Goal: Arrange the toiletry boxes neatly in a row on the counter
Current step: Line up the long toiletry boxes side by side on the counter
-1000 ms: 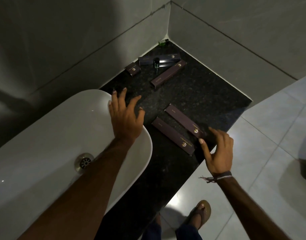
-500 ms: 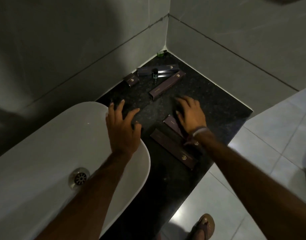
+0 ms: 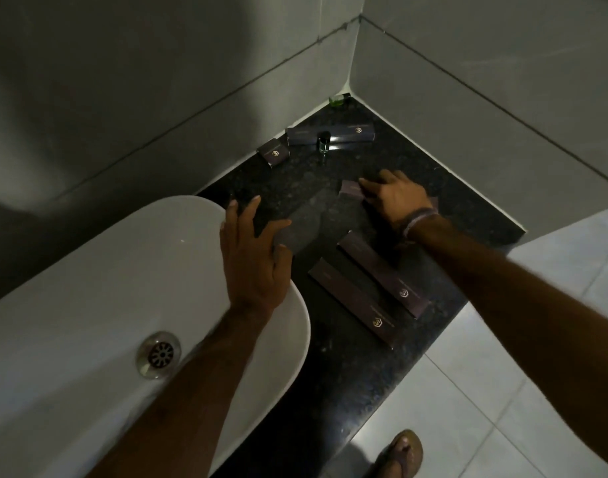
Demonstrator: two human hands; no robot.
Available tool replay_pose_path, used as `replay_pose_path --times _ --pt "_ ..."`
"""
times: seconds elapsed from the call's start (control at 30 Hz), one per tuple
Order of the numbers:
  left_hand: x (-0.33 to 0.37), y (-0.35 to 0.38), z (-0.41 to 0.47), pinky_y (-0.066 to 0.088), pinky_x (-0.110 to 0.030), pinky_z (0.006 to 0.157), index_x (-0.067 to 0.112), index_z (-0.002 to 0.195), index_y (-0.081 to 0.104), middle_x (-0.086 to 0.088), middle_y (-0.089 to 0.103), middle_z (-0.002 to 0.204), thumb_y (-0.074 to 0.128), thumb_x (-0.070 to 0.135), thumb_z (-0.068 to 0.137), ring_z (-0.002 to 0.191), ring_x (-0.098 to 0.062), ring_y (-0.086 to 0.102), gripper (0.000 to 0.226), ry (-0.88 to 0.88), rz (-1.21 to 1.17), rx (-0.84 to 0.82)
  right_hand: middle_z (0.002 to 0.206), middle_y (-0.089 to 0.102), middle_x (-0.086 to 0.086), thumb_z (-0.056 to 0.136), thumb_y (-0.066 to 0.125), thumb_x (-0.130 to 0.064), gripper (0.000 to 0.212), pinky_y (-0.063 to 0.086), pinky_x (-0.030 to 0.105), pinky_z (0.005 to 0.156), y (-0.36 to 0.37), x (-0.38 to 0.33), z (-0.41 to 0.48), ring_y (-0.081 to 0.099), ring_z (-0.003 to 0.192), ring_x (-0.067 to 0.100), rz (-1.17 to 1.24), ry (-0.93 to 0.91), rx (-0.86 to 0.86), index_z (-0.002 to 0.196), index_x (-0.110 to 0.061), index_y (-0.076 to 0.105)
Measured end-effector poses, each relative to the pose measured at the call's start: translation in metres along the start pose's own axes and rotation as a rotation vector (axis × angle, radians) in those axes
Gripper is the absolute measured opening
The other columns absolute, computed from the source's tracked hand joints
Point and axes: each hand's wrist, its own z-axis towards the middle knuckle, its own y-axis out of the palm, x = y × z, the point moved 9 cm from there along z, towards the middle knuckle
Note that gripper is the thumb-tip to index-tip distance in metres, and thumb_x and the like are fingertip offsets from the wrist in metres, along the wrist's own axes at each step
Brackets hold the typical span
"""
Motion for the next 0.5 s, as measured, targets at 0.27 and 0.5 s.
replay_pose_path --times 0.27,0.5 --pt "-0.003 0.003 -0.001 0.032 -0.064 0.117 0.02 0.118 0.07 -0.012 0.044 0.158 0.042 0.033 0.087 0.153 -0.041 0.024 0.044 0.035 -0.004 0.04 0.115 0.051 0.005 0.094 0.051 -0.048 0.054 0.05 0.04 0.084 0.023 0.044 -0.094 0.053 0.101 0.023 0.21 0.173 0.028 0.145 -0.03 0.045" --pt "-0.005 0.003 0.0 0.032 -0.061 0.117 0.023 0.115 0.068 -0.01 0.045 0.157 0.038 0.035 0.091 0.153 -0.038 0.024 0.041 0.038 0.008 0.062 0.114 0.053 0.006 0.094 0.053 -0.048 0.055 0.047 0.035 0.079 0.026 0.036 -0.097 0.054 0.098 0.022 0.229 0.18 0.063 0.145 -0.029 0.046"
